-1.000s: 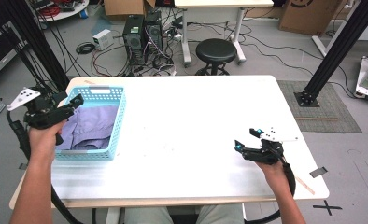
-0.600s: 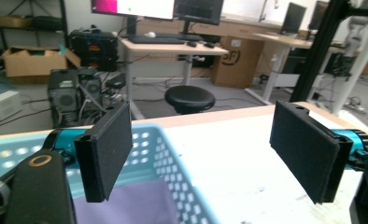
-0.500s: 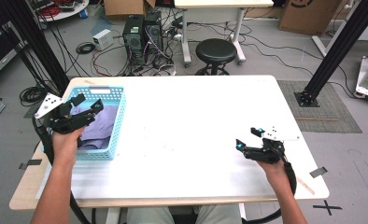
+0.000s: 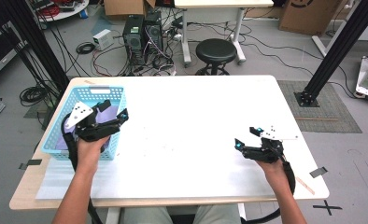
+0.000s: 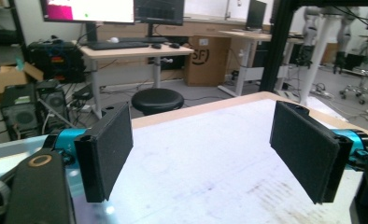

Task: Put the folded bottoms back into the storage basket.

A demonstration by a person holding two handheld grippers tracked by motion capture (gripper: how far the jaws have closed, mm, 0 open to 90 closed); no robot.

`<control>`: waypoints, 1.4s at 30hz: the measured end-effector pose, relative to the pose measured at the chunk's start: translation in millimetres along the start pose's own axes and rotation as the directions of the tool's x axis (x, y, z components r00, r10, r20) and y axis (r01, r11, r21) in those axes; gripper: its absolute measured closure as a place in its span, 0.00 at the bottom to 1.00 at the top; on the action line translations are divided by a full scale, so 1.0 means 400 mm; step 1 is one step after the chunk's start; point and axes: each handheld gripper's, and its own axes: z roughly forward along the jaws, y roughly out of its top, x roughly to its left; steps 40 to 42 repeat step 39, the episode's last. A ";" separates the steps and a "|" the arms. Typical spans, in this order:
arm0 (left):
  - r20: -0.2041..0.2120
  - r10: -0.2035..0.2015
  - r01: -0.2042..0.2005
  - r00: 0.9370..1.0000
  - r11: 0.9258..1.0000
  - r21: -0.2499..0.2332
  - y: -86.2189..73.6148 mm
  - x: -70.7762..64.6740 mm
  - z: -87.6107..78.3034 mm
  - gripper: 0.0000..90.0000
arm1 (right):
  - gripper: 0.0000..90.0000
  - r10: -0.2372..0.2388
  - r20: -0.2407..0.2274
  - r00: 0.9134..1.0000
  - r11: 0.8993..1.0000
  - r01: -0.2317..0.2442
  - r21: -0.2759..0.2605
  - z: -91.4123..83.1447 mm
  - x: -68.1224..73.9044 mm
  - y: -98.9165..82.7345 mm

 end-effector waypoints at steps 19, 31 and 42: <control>0.128 0.040 -0.048 0.991 0.997 0.059 -0.117 -0.173 0.107 0.24 | 0.24 0.006 -0.002 1.000 1.000 -0.006 0.008 0.003 0.004 -0.004; 0.138 0.034 -0.049 0.990 0.993 0.107 -0.175 -0.191 0.127 0.24 | 0.24 0.008 -0.003 1.000 1.000 -0.008 0.011 0.005 0.004 -0.009; 0.140 0.031 -0.047 0.990 0.993 0.112 -0.181 -0.194 0.134 0.24 | 0.24 0.014 0.000 1.000 1.000 -0.014 0.011 0.005 -0.002 -0.010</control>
